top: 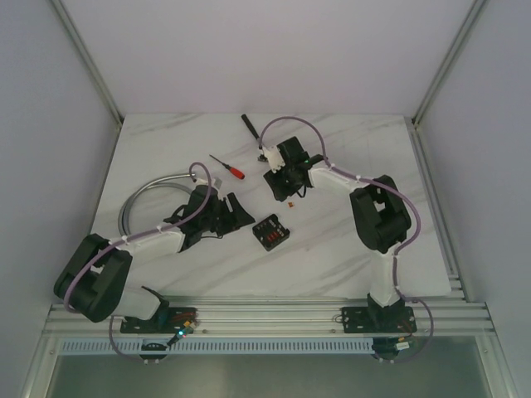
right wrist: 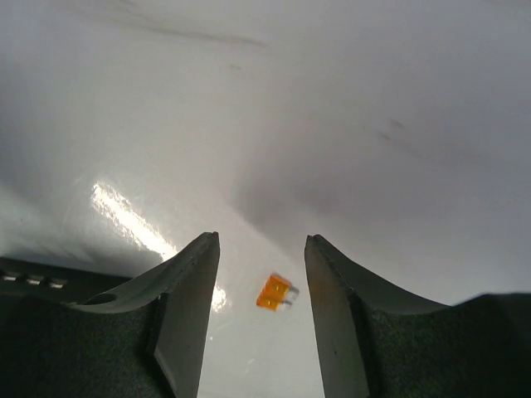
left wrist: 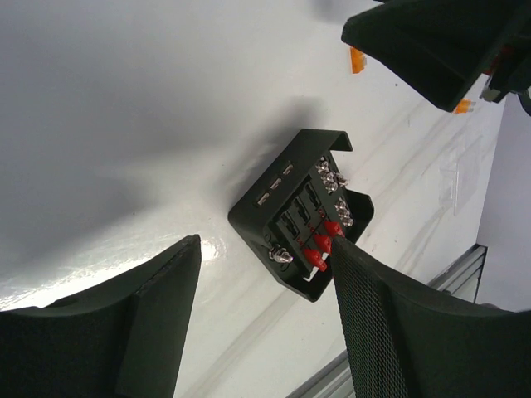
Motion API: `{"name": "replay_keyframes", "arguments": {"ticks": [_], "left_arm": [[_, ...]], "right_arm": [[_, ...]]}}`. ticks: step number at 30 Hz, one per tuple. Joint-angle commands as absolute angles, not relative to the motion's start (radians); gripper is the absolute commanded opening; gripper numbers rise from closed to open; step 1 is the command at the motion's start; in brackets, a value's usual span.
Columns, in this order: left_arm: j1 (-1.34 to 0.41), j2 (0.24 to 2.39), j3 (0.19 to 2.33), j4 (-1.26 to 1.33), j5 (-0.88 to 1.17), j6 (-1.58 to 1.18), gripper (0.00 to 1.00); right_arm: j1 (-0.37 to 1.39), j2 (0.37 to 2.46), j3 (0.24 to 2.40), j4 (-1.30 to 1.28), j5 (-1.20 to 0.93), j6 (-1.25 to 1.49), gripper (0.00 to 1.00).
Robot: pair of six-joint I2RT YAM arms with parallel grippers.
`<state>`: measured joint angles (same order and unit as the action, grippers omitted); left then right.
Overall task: Snap on the fuse box
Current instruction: Pick up the fuse from the center of the board.
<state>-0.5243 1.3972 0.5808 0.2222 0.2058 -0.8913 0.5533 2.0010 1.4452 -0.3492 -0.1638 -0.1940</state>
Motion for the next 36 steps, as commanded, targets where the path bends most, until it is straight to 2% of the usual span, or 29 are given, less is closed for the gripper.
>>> {"name": "replay_keyframes", "arguments": {"ticks": [1, 14, 21, 36], "left_arm": [[-0.512, 1.376, 0.559, 0.209, 0.206, -0.868, 0.73], [-0.506, 1.379, 0.558, 0.209, 0.214, -0.863, 0.76], [-0.506, 1.378, 0.555, 0.21, 0.219, -0.858, 0.76], [-0.507, 1.359, 0.538, 0.21, 0.212, -0.862, 0.77]], "right_arm": [[0.549, 2.058, 1.504, -0.344, -0.228, -0.235, 0.52], [0.517, 2.014, 1.371, -0.398, -0.189, -0.172, 0.52], [0.515, 1.942, 1.285, -0.424, -0.192, -0.14, 0.49], [0.533, 1.984, 1.321, -0.383, -0.279, -0.123, 0.48]]}}
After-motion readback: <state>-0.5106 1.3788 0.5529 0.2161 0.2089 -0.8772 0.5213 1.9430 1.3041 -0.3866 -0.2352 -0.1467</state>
